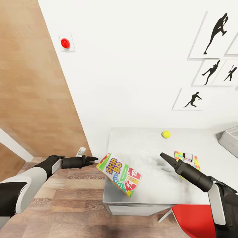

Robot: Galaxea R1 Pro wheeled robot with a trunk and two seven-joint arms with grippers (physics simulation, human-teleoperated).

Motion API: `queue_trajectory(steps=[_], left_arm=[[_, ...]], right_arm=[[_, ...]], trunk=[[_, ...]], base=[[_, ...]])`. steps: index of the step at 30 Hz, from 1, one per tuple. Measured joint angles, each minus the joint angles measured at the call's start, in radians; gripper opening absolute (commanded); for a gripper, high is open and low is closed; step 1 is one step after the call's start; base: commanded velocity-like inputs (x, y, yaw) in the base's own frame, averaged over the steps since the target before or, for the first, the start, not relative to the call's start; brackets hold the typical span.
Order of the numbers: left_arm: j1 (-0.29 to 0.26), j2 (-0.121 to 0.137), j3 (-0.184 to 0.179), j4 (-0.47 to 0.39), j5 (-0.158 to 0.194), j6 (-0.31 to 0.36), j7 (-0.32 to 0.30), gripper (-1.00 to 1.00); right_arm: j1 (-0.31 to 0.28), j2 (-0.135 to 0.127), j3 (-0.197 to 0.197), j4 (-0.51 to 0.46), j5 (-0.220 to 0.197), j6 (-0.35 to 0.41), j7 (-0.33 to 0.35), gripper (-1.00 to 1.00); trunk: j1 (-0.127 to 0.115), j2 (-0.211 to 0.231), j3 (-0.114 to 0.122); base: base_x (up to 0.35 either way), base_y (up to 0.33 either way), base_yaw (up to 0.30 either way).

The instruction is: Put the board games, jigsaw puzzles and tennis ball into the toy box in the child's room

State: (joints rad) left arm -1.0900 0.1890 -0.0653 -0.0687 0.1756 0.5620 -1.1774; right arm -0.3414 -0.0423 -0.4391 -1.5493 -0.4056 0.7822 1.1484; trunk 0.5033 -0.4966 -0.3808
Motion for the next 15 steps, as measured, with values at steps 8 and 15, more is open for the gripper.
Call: queue_trajectory(steps=[8, 15], left_arm=[[0.000, 0.002, 0.001, 0.000, 0.001, 0.003, 0.000, 1.00], [0.000, 0.002, 0.002, 0.000, 0.001, 0.008, 0.000, 1.00]], right_arm=[[0.000, 0.001, 0.001, 0.000, 0.005, -0.001, 0.000, 1.00], [0.000, 0.001, 0.001, 0.000, 0.006, -0.001, 0.000, 1.00]], trunk=[[0.000, 0.000, 0.000], [0.015, -0.028, -0.012]], base=[[0.000, 0.000, 0.000], [0.000, 0.000, 0.000]])
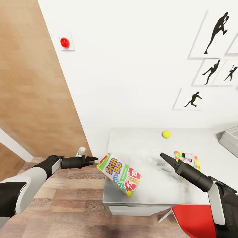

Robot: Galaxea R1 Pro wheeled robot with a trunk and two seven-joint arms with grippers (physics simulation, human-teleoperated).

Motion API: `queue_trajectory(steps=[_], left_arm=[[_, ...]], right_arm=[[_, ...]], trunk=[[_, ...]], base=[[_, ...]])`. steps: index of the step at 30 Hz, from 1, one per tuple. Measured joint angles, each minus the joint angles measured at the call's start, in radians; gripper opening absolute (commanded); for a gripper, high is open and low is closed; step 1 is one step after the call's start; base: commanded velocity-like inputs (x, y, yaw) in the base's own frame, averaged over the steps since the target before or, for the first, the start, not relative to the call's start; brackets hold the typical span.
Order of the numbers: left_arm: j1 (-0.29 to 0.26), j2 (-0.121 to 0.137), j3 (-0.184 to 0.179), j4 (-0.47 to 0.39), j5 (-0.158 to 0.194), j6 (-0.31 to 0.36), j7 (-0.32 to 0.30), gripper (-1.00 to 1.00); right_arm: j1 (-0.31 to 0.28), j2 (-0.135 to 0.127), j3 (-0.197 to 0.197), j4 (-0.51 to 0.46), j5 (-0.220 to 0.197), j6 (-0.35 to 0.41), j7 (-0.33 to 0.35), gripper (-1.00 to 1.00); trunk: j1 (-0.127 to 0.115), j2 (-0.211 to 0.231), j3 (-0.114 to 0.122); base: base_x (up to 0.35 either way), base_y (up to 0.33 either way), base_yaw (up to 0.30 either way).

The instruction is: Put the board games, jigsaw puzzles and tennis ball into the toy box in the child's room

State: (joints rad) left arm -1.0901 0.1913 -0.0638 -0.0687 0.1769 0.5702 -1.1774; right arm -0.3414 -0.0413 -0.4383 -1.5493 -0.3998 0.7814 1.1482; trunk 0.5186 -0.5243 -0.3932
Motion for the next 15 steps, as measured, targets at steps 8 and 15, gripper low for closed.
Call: queue_trajectory(steps=[8, 15], left_arm=[[0.000, 0.000, 0.000, 0.000, 0.000, 0.006, 0.001, 1.00], [0.000, 0.000, 0.000, 0.000, -0.001, 0.009, 0.001, 1.00]], right_arm=[[0.000, 0.001, 0.001, 0.000, 0.000, 0.000, 0.000, 1.00], [0.000, 0.001, 0.001, 0.000, 0.000, -0.001, 0.000, 1.00]], trunk=[[0.008, -0.014, -0.006], [0.035, -0.063, -0.028]], base=[[0.000, 0.000, 0.000], [0.000, 0.000, 0.000]])
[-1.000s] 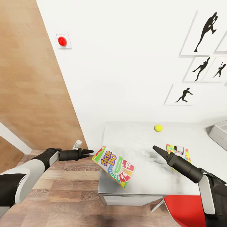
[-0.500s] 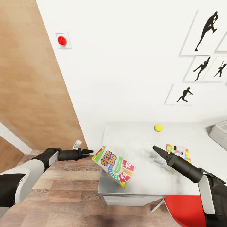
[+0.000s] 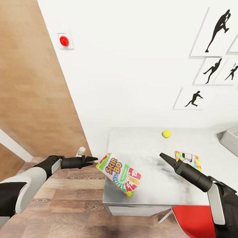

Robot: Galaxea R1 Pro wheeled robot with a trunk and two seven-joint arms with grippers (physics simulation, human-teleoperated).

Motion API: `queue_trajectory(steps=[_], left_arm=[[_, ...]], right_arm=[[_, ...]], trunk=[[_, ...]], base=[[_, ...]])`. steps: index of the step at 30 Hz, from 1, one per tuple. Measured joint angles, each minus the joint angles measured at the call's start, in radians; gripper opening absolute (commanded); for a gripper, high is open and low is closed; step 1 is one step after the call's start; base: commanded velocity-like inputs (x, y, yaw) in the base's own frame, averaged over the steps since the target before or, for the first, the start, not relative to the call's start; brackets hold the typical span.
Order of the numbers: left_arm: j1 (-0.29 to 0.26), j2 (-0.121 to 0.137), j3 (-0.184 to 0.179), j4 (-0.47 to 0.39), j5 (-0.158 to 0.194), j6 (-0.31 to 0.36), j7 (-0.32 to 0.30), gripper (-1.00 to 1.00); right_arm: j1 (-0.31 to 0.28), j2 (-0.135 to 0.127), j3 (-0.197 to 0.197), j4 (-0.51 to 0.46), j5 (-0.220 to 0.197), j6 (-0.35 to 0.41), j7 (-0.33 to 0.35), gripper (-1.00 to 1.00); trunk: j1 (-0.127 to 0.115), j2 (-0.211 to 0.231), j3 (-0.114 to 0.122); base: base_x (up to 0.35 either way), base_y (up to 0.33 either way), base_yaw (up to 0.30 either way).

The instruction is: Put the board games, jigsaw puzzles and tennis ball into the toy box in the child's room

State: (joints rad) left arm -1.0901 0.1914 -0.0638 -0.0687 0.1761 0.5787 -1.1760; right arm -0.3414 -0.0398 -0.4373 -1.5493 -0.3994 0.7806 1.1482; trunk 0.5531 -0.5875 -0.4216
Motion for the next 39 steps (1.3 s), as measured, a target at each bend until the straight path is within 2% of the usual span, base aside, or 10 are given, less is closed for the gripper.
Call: queue_trajectory(steps=[5, 30, 36, 39], left_arm=[[0.000, 0.000, 0.000, 0.000, 0.000, 0.000, 0.000, 1.00], [0.000, -0.001, 0.000, 0.000, -0.001, 0.000, 0.001, 1.00], [0.000, -0.003, 0.001, 0.000, 0.000, 0.002, 0.005, 1.00], [0.000, -0.006, 0.001, 0.000, -0.001, 0.002, 0.006, 1.00]], right_arm=[[0.000, 0.000, 0.001, 0.000, 0.001, 0.000, 0.000, 1.00], [0.000, 0.000, 0.000, 0.000, 0.001, 0.000, 0.000, 1.00], [0.000, 0.000, 0.000, 0.000, 0.000, 0.000, 0.001, 1.00], [0.000, 0.000, 0.000, 0.000, 0.000, 0.000, 0.001, 1.00]], trunk=[[0.004, -0.007, -0.003], [0.100, -0.182, -0.082], [0.100, -0.183, -0.082], [0.111, -0.203, -0.091]], base=[[0.000, 0.000, 0.000], [0.000, 0.000, 0.000], [0.000, 0.000, 0.000], [0.000, 0.000, 0.000]])
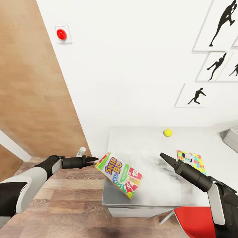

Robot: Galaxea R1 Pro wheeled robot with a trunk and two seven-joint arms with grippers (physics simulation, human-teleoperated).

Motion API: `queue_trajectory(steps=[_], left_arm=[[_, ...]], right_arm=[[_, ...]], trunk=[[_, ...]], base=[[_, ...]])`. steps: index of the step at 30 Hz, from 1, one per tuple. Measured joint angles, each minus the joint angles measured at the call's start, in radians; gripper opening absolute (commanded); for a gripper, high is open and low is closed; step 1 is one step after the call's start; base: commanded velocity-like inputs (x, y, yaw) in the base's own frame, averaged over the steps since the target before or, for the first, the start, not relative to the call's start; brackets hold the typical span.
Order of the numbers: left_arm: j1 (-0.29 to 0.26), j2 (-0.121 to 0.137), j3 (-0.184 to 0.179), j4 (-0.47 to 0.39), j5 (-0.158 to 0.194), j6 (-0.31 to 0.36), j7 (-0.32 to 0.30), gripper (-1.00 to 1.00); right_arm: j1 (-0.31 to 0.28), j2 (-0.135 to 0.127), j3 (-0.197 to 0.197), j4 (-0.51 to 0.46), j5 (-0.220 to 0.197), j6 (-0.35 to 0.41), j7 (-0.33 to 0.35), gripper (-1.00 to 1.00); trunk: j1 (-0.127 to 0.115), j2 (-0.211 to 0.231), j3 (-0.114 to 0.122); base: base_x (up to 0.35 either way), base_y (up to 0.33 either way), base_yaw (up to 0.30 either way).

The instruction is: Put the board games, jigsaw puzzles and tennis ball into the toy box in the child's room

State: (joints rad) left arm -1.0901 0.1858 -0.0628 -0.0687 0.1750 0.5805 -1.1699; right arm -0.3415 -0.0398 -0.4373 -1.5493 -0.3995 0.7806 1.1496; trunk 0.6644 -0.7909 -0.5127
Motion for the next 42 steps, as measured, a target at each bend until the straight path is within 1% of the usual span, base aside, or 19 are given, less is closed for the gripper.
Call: queue_trajectory(steps=[4, 16, 26, 34, 42], left_arm=[[0.000, -0.002, 0.000, 0.000, -0.001, 0.001, 0.001, 1.00], [0.000, -0.003, -0.001, 0.000, 0.000, 0.033, 0.005, 1.00], [0.000, -0.004, -0.001, 0.000, 0.000, 0.036, 0.006, 1.00], [0.000, -0.004, -0.001, 0.000, 0.001, 0.036, 0.006, 1.00], [0.000, -0.004, -0.001, 0.000, 0.001, 0.035, 0.006, 1.00]], right_arm=[[0.000, 0.000, -0.001, 0.000, 0.000, 0.001, 0.000, 1.00], [0.000, 0.000, -0.001, 0.000, 0.000, 0.000, 0.000, 1.00], [0.000, 0.000, -0.001, 0.000, 0.000, 0.000, 0.000, 1.00], [0.000, 0.000, -0.001, 0.000, 0.000, 0.000, 0.000, 1.00], [0.000, 0.000, 0.000, 0.000, 0.000, 0.000, 0.000, 1.00]], trunk=[[0.015, -0.028, -0.013], [0.015, -0.028, -0.013], [0.016, -0.028, -0.013], [0.015, -0.028, -0.013], [0.015, -0.028, -0.013]], base=[[0.000, 0.000, 0.000], [0.000, 0.000, 0.000], [-0.097, -0.058, 0.000], [-0.013, -0.015, 0.000], [-0.001, -0.100, 0.000]])
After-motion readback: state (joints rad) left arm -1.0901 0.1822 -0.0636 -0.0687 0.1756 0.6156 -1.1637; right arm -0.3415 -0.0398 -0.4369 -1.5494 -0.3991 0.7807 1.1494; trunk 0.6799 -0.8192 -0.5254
